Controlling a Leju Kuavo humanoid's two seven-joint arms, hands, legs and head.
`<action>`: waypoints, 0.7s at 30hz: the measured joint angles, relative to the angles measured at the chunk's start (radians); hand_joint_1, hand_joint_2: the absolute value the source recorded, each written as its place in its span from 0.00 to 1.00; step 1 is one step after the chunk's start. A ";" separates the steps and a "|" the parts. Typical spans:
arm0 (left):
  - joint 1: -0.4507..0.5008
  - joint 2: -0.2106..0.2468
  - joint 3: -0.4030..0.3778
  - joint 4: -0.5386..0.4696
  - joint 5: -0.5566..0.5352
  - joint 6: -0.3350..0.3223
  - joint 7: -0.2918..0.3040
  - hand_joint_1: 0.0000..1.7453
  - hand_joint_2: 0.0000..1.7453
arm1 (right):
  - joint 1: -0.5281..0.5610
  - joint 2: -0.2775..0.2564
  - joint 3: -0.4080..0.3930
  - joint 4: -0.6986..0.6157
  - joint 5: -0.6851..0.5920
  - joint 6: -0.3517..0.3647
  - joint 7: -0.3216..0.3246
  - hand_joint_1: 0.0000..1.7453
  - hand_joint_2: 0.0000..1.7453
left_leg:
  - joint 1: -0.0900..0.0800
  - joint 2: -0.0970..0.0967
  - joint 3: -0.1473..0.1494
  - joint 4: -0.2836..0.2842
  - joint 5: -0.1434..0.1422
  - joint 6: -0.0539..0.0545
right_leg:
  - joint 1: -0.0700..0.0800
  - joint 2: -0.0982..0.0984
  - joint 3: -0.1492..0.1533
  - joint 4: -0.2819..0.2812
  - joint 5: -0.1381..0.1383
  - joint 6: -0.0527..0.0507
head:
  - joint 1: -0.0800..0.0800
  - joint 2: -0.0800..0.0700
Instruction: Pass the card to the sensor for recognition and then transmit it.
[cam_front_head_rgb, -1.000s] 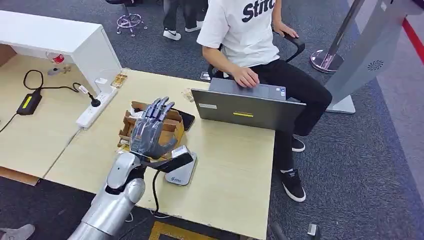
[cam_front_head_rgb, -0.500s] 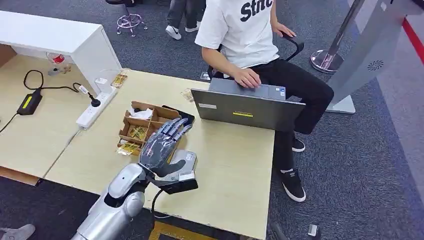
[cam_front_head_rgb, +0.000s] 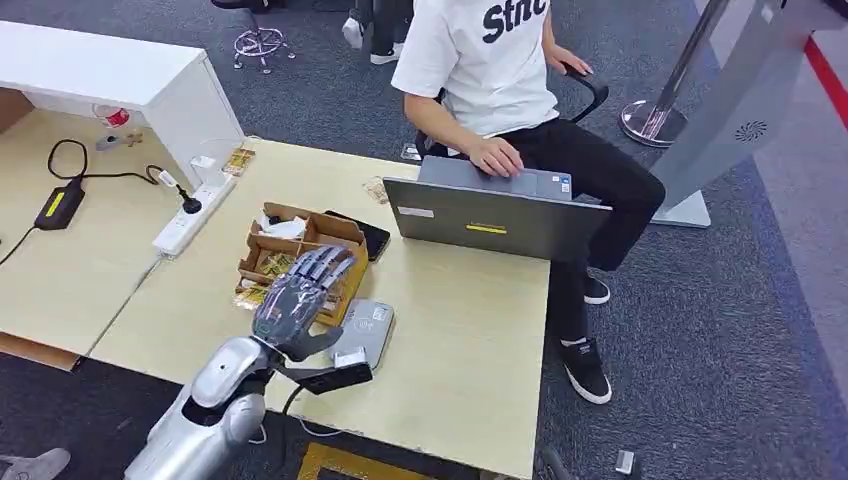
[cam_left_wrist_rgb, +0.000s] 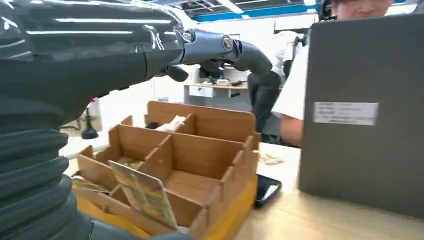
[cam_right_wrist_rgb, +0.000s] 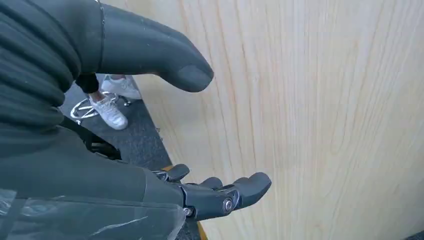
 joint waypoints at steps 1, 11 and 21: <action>-0.001 0.002 0.005 0.008 -0.010 0.002 0.007 0.00 1.00 | 0.000 0.000 0.000 0.000 0.003 -0.001 0.000 0.00 1.00 | 0.000 0.000 0.000 0.000 0.000 0.000 | 0.000 0.000 0.000 0.000 0.000 0.000 | 0.000 0.000; -0.004 0.011 0.025 0.047 -0.029 0.007 0.019 0.00 1.00 | 0.000 0.000 0.000 0.000 0.008 -0.003 -0.001 0.00 1.00 | 0.000 0.000 0.000 0.000 0.000 0.000 | 0.000 0.000 0.000 0.000 0.000 0.000 | 0.000 0.000; -0.011 0.011 0.038 0.090 -0.083 0.034 0.056 0.00 1.00 | 0.000 0.000 0.001 0.000 0.011 -0.006 -0.001 0.00 1.00 | 0.000 0.000 0.000 0.000 0.000 0.000 | 0.000 0.000 0.000 0.000 0.000 0.000 | 0.000 0.000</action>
